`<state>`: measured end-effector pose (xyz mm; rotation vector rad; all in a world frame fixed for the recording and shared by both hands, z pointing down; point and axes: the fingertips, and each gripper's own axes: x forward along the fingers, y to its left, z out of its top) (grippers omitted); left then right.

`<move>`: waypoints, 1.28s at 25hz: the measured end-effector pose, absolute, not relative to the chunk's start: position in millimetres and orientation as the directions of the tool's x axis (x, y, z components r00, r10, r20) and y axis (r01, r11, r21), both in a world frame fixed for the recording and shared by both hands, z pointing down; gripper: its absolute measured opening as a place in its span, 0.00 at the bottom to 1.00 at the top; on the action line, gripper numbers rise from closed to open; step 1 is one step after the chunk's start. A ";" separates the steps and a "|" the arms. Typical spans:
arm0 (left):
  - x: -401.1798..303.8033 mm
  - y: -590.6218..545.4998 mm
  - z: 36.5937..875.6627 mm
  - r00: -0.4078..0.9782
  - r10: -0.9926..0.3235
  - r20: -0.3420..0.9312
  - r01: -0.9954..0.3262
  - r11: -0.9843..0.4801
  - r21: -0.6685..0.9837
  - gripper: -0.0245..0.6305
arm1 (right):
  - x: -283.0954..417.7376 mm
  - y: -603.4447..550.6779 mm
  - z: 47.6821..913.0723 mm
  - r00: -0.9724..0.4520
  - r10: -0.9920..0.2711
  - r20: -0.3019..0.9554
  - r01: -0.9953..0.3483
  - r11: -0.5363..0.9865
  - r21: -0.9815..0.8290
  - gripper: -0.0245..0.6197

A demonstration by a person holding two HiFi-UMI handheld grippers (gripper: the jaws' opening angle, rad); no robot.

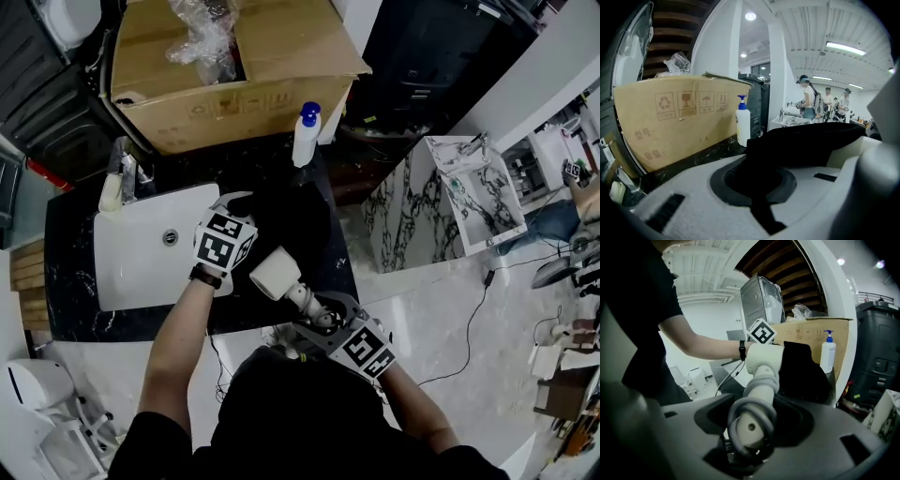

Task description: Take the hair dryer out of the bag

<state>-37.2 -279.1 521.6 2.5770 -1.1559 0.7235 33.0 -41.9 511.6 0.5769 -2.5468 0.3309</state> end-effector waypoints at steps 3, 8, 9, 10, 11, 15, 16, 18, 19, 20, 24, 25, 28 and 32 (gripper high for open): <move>-33.1 -280.3 520.0 0.590 -0.611 0.527 -0.747 -0.661 0.070 0.07 | 27.0 -32.3 508.2 -0.809 -0.298 0.506 -0.408 0.905 -0.120 0.44; -28.8 -287.1 514.5 0.608 -0.595 0.525 -0.750 -0.648 0.134 0.07 | 14.6 -16.3 508.6 -0.842 -0.241 0.482 -0.346 0.928 -0.140 0.44; -28.5 -287.8 510.2 0.613 -0.597 0.518 -0.749 -0.647 0.142 0.07 | 12.3 -12.8 509.0 -0.846 -0.231 0.480 -0.334 0.932 -0.140 0.44; -29.1 -289.1 505.5 0.613 -0.601 0.513 -0.751 -0.645 0.141 0.07 | 10.5 -9.5 509.0 -0.850 -0.221 0.479 -0.322 0.936 -0.139 0.44; -31.0 -291.0 501.6 0.606 -0.609 0.511 -0.755 -0.643 0.130 0.07 | 9.2 -6.2 508.3 -0.853 -0.212 0.477 -0.311 0.940 -0.138 0.44; -49.7 -295.9 504.9 0.548 -0.643 0.536 -0.787 -0.613 0.070 0.07 | 7.9 4.0 498.5 -0.873 -0.200 0.445 -0.294 0.944 -0.153 0.44; -54.0 -292.6 509.7 0.535 -0.642 0.549 -0.789 -0.613 0.052 0.07 | 8.8 4.4 494.6 -0.878 -0.206 0.433 -0.300 0.941 -0.159 0.44; -58.5 -278.7 521.2 0.517 -0.632 0.578 -0.780 -0.626 0.014 0.07 | 13.7 1.6 483.8 -0.887 -0.232 0.399 -0.325 0.928 -0.182 0.44; -58.7 -269.3 527.4 0.511 -0.624 0.591 -0.773 -0.634 -0.001 0.07 | 17.8 -1.6 476.9 -0.891 -0.253 0.377 -0.345 0.917 -0.199 0.44; -57.8 -258.7 533.7 0.507 -0.616 0.603 -0.765 -0.644 -0.015 0.07 | 22.9 -5.9 470.4 -0.893 -0.278 0.355 -0.368 0.904 -0.218 0.44; -48.4 -208.9 556.3 0.475 -0.582 0.660 -0.729 -0.680 -0.075 0.07 | 48.9 -28.2 451.1 -0.865 -0.397 0.307 -0.481 0.831 -0.281 0.44; -46.7 -196.9 563.0 0.465 -0.576 0.672 -0.725 -0.684 -0.085 0.07 | 56.3 -33.4 449.8 -0.854 -0.420 0.306 -0.503 0.818 -0.280 0.44; -42.7 -165.7 582.3 0.437 -0.551 0.711 -0.707 -0.699 -0.108 0.07 | 75.0 -46.4 449.6 -0.826 -0.469 0.312 -0.549 0.795 -0.258 0.44; -40.4 -136.5 605.8 0.413 -0.492 0.766 -0.676 -0.729 -0.104 0.07 | 87.1 -58.8 446.7 -0.813 -0.501 0.297 -0.573 0.781 -0.249 0.44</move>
